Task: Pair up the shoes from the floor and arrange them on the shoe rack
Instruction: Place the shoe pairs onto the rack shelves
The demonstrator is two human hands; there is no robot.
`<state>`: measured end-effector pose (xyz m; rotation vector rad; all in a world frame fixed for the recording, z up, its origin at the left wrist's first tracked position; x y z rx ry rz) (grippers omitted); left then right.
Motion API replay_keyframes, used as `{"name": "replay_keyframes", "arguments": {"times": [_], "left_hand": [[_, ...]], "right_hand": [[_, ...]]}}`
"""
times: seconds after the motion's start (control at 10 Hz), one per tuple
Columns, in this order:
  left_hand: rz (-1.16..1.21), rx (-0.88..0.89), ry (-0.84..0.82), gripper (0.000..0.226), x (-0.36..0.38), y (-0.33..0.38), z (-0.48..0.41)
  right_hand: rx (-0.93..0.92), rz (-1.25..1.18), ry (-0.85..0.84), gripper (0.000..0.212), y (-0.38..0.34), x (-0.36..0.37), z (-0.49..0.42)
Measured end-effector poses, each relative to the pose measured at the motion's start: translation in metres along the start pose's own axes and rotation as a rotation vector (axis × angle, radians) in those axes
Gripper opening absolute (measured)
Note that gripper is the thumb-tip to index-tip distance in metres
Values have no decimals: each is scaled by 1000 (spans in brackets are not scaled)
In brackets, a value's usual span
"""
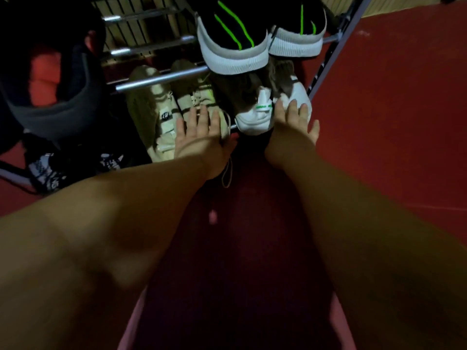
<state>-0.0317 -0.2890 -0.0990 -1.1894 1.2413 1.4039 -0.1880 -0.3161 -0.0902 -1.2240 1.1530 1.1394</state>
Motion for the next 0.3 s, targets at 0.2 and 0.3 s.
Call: {"name": "replay_keyframes", "arguments": {"times": [0.2, 0.3], "left_hand": [[-76, -20, -154, 77, -53, -12, 69], [-123, -58, -200, 77, -88, -15, 106]], "right_hand": [[-24, -44, -209, 73, -25, -57, 65], [-49, -80, -242, 76, -35, -99, 94]]}}
Point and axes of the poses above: each hand's wrist, its own z-axis away from the middle knuckle, its own x-axis out of the palm, y = z × x, the point moved 2 cm from there along -z, towards the middle knuckle, and after that the axes turned 10 degrees about y, right-handed, at the moved point
